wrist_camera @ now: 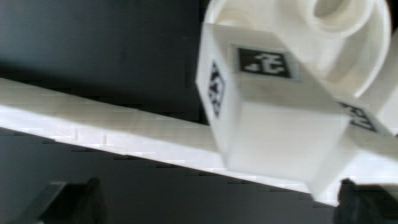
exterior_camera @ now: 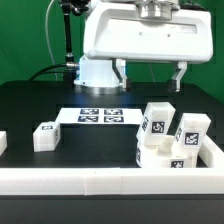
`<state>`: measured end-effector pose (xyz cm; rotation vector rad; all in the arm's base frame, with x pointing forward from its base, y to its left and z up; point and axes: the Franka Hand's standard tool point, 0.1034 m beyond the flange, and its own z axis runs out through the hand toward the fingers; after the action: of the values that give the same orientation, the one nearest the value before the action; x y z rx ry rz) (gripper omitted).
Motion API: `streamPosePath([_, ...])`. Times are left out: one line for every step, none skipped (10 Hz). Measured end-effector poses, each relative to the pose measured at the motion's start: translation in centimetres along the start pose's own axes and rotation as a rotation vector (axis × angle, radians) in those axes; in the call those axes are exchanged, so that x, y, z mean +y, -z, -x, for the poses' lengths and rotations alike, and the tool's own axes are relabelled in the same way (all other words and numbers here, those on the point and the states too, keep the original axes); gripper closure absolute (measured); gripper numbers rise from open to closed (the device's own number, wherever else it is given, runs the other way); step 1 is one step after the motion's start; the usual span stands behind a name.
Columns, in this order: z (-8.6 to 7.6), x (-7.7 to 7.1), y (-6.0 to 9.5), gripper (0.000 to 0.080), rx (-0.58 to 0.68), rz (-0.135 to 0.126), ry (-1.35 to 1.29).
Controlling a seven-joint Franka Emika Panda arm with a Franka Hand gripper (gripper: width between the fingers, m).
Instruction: Assemble stool
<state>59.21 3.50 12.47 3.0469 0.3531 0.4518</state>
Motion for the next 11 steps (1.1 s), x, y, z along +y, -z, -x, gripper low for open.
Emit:
streamPosePath([0.1, -0.3, -0.1, 0.0151, -0.002, -0.001, 0.004])
streamPosePath([0.2, -0.3, -0.2, 0.0151, -0.011, -0.004, 0.002])
streamPosePath([0.6, -0.5, -0.2, 0.0151, -0.059, -0.028, -0.021])
streamPosePath([0.8, -0.4, 0.0, 0.0151, -0.115, -0.068, -0.074])
streamPosePath([0.6, -0.7, 0.3, 0.0151, -0.181, -0.103, -0.094])
streamPosePath([0.7, -1.2, 0.4, 0.0151, -0.261, -0.130, -0.127])
streamPosePath([0.2, -1.5, 0.5, 0.0151, -0.293, -0.133, -0.138])
streamPosePath([0.2, -1.3, 0.4, 0.0151, -0.294, -0.131, -0.136])
streamPosePath([0.2, -1.3, 0.2, 0.0151, -0.281, -0.130, -0.112])
streamPosePath([0.3, -1.5, -0.2, 0.0151, -0.260, -0.127, -0.066])
streamPosePath([0.2, -2.1, -0.5, 0.0151, -0.253, -0.138, 0.017])
